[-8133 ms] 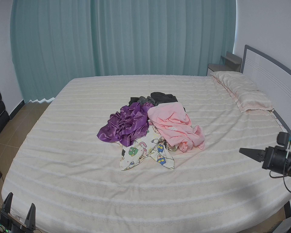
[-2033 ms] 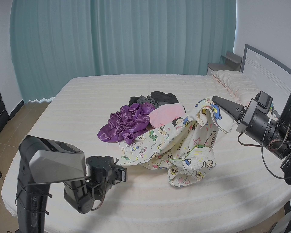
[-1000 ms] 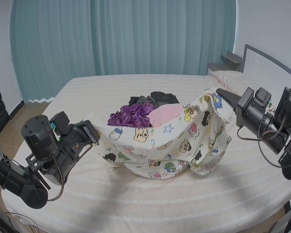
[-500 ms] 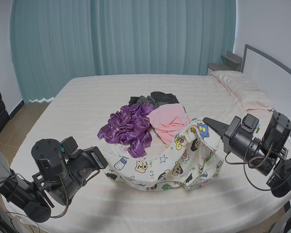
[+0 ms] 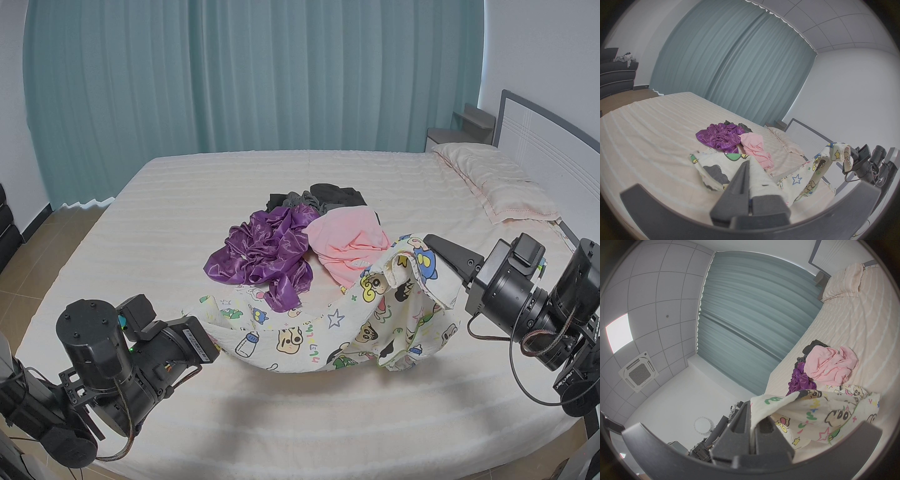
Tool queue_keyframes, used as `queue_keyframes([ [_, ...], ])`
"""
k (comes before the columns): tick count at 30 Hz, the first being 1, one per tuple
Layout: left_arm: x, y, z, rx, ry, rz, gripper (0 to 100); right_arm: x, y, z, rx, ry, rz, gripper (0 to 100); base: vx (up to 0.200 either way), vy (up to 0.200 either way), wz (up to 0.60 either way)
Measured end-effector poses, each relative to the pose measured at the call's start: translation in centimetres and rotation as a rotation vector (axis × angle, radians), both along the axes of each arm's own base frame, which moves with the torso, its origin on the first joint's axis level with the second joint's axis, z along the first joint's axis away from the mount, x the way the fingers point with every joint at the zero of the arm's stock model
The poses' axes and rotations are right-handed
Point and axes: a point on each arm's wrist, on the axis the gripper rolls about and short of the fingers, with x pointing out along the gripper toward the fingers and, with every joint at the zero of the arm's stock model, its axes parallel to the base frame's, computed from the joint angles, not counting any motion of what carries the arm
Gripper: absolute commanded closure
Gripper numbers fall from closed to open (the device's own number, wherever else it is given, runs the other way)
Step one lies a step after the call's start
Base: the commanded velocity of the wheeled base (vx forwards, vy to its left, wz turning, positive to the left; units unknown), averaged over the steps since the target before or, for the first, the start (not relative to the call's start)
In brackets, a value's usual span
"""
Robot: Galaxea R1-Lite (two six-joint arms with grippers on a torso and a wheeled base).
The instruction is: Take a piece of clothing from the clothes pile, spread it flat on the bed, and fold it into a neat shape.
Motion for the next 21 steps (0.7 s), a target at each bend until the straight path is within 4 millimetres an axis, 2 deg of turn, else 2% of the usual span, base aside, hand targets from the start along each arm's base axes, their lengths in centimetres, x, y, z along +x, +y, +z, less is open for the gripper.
queue_keyframes([
  [3,-0.2,0.1,0.2,-0.005,-0.007,-0.001,100,-0.2,-0.1,0.3,0.006,-0.011,0.001,100,-0.2,0.0,0.0],
  [18,-0.7,1.0,1.1,-0.026,-0.038,0.017,100,-0.6,-0.3,0.9,0.012,-0.035,0.006,100,0.0,0.0,0.0],
  [21,-0.9,1.2,1.2,-0.03,-0.042,0.019,100,-0.6,-0.3,0.8,0.009,-0.031,0.005,100,0.0,0.2,0.0],
])
